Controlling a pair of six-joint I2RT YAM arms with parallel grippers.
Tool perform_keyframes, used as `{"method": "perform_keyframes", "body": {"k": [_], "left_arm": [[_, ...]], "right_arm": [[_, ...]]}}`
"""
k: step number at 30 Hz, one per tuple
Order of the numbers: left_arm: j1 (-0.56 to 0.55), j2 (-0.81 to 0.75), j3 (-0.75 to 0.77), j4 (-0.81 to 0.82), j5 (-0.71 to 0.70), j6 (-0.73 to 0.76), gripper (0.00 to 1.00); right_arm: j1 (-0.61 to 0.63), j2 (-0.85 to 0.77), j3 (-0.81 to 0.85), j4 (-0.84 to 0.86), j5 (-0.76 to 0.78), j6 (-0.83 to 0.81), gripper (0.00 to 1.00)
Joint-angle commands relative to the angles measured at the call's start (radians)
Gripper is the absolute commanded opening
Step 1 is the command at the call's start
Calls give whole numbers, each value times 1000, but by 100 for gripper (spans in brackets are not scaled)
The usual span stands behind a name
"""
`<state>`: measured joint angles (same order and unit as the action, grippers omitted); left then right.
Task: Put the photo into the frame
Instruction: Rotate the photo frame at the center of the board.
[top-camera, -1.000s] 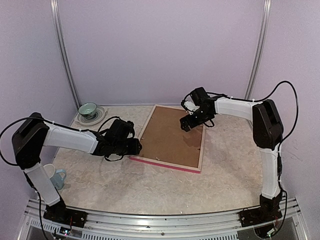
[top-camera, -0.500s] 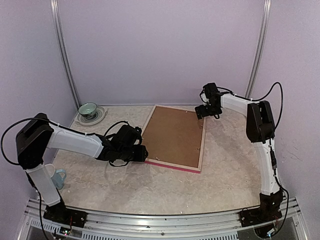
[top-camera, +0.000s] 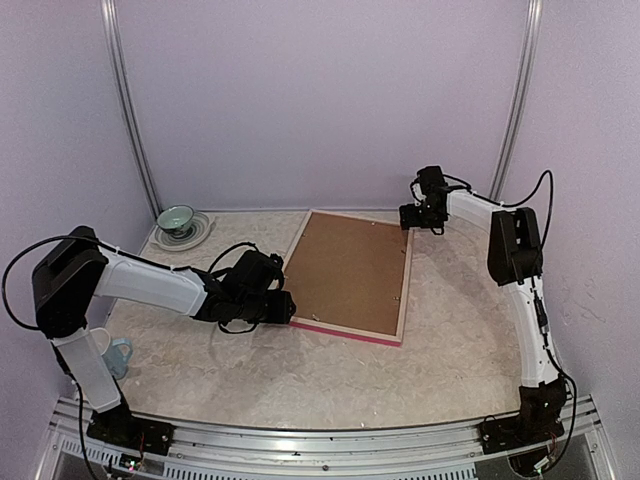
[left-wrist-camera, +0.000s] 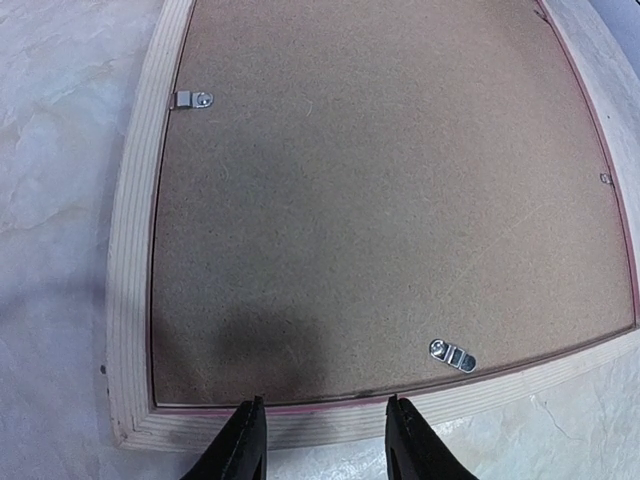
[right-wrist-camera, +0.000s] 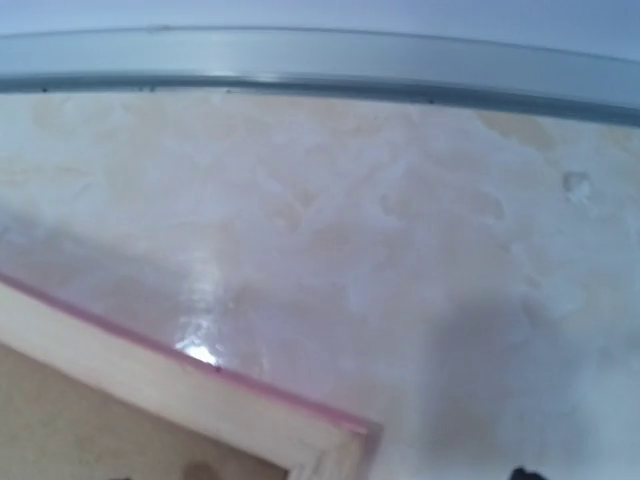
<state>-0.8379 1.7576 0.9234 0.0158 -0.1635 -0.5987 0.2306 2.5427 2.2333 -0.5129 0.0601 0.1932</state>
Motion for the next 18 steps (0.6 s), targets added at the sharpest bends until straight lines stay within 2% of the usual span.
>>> {"method": "perform_keyframes", "body": {"k": [1, 5, 10, 15, 18], "left_arm": [[-6, 10, -13, -4, -13, -3, 41], [-6, 7, -18, -2, -17, -1, 41], [-6, 0, -27, 2, -21, -2, 41], [-6, -7, -35, 7, -21, -3, 41], [-5, -7, -37, 9, -21, -3, 41]], "right_arm": [[-2, 40, 15, -1, -9, 44, 79], [-3, 47, -9, 3, 2, 66, 74], [-2, 25, -68, 22, -13, 87, 63], [-3, -40, -201, 71, -25, 100, 48], [-2, -100, -309, 115, -17, 114, 44]]}}
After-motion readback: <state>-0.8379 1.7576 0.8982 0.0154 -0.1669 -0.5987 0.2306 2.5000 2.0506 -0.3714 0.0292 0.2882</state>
